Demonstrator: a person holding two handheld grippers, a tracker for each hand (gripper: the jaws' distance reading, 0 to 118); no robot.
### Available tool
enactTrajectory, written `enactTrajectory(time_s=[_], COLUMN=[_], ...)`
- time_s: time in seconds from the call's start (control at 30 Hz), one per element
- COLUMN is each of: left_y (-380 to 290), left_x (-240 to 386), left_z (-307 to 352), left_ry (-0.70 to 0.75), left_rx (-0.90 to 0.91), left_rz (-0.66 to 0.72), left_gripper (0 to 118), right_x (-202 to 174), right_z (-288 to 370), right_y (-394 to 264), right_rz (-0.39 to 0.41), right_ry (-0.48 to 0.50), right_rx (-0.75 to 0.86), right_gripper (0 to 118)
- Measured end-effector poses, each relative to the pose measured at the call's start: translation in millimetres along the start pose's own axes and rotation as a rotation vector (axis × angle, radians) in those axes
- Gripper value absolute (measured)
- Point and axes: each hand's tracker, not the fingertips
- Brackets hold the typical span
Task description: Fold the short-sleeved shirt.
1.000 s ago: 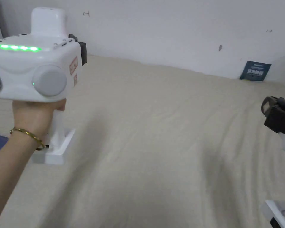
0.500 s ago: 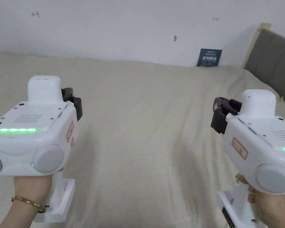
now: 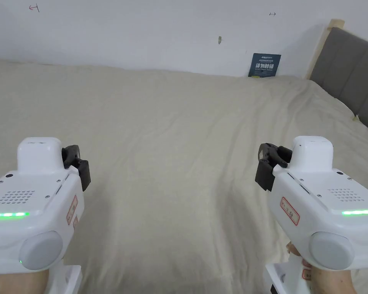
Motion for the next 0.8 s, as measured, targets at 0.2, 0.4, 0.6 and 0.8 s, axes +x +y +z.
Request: enactTrajectory(time_s=[0.2, 0.4, 0.6, 0.8], left_y=[-1.3, 6.4, 6.3, 5.0], left_x=[-3.6, -1.6, 4.2, 2.1], left_z=[-0.7, 4.8, 8.6, 8.7], left_ry=[0.004, 0.012, 0.034, 0.038], left_rx=[0.013, 0.022, 0.027, 0.033], left_rz=[0.01, -0.002, -0.022, -0.03], left_gripper=[0, 78, 101, 112], right_x=[1.8, 2.0, 6.4, 8.7], right_z=[-1.7, -1.4, -3.0, -2.7], right_y=[-2.1, 2.8, 6.4, 5.4], right_rz=[-0.007, -0.028, -0.024, -0.019], right_ry=[-0.003, -0.004, -0.017, -0.007], right_rx=[-0.007, -0.012, -0.017, -0.022], right_gripper=[7, 40, 106, 118])
